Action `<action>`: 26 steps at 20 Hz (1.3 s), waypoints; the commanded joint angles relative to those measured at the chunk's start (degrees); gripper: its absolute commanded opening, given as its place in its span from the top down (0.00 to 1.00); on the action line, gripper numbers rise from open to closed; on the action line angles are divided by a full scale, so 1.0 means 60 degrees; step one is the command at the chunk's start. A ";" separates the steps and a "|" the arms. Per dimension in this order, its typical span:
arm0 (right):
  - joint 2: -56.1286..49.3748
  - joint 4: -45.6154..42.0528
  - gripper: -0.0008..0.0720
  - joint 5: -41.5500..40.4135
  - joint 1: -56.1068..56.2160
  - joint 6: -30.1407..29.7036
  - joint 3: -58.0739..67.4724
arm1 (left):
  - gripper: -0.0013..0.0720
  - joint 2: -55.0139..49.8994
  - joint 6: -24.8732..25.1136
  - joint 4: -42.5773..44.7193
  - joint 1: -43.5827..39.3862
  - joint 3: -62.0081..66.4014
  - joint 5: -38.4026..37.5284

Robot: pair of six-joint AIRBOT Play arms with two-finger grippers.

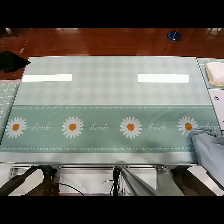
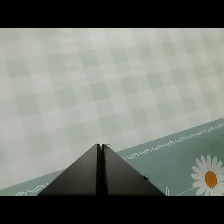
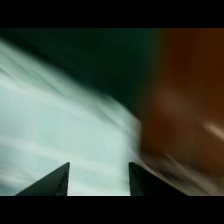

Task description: Fold the shirts.

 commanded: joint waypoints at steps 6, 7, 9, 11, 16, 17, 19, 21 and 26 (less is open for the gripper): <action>-0.3071 1.0681 0.41 0.1071 0.8258 -0.4288 0.5180 | 0.43 -0.1362 -0.0015 0.0251 -0.1708 0.0000 0.0335; -0.3340 0.9012 0.41 0.1840 0.9245 -0.3158 0.5424 | 0.46 -0.1534 -0.0022 0.0703 -0.2244 0.0000 0.0623; -0.3683 0.6000 0.41 0.3337 1.0928 -0.1723 0.5475 | 0.48 -0.1872 -0.0772 0.3195 -0.3486 0.0004 0.1235; -0.3942 0.4218 0.41 0.4867 1.1992 -0.1694 0.5475 | 0.48 -0.2328 -0.2452 0.6696 -0.4710 0.0000 0.1209; -0.3989 0.3359 0.38 0.5042 1.2870 -0.1599 0.5475 | 0.14 -0.3126 -0.4102 0.7475 -0.5595 0.0004 0.1166; -0.3989 0.3195 0.27 0.4819 1.2874 -0.1599 0.5475 | 0.12 -0.3198 -0.4127 0.7176 -0.5577 0.0004 0.1151; -0.3989 0.2605 0.19 0.4258 1.2874 -0.1599 0.5475 | 0.12 -0.3348 -0.4313 0.6674 -0.5592 0.0007 0.1169; -0.3989 0.1861 0.19 0.3883 1.2874 -0.1596 0.5475 | 0.12 -0.3526 -0.4783 0.6451 -0.5595 0.0044 0.1169; -0.3989 0.1647 0.19 0.3067 1.2874 -0.1596 0.5475 | 0.12 -0.4135 -0.5020 0.6448 -0.5581 0.1038 0.1759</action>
